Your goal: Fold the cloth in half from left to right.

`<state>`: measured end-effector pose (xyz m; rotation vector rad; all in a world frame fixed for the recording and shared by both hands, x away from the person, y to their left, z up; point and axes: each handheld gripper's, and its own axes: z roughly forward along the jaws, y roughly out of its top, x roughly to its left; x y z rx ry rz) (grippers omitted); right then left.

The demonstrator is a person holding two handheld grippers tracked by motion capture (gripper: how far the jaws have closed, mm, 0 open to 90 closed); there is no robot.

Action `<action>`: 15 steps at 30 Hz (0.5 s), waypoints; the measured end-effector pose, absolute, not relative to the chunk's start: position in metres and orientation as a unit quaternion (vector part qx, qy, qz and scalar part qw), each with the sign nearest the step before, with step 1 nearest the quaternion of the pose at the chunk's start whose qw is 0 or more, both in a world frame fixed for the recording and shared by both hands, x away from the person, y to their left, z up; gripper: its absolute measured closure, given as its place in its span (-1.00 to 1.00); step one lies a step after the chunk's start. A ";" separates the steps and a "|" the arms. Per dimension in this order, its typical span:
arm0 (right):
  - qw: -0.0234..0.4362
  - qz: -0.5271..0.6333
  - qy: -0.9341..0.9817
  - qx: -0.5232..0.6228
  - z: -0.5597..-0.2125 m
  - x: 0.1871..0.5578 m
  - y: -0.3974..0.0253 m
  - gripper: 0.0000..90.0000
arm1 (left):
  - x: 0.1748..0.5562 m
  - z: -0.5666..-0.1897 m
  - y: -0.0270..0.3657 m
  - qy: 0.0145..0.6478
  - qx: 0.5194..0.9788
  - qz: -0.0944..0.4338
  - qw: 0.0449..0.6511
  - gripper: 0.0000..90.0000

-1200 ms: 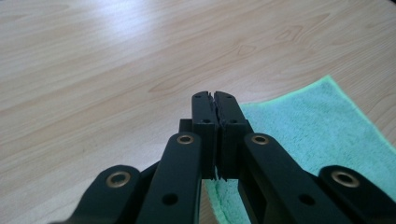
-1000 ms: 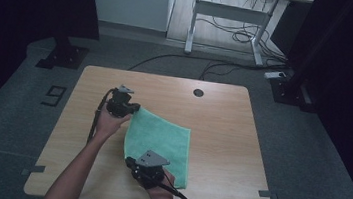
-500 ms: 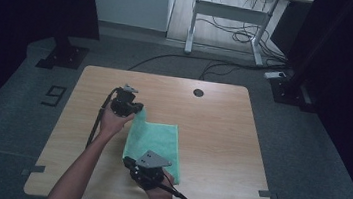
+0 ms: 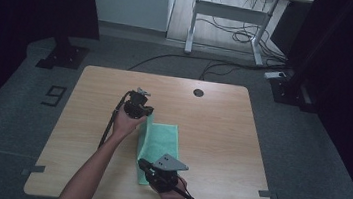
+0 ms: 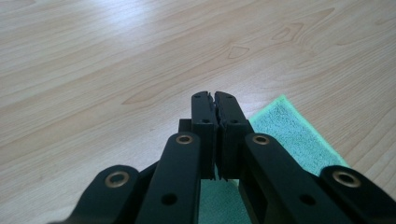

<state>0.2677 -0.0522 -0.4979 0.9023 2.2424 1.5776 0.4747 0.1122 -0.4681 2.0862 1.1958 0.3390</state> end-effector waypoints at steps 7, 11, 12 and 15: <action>0.126 0.536 0.770 0.323 -0.505 0.267 -0.068 0.91 | 0.476 -0.471 0.100 0.454 0.810 0.132 0.347 0.94; 0.129 0.536 0.767 0.329 -0.507 0.266 -0.076 0.91 | 0.476 -0.470 0.095 0.452 0.810 0.131 0.349 0.94; 0.130 0.536 0.766 0.330 -0.508 0.266 -0.078 0.91 | 0.477 -0.470 0.093 0.451 0.811 0.131 0.348 0.94; 0.130 0.534 0.767 0.332 -0.509 0.265 -0.083 0.91 | 0.477 -0.471 0.089 0.448 0.813 0.130 0.348 0.94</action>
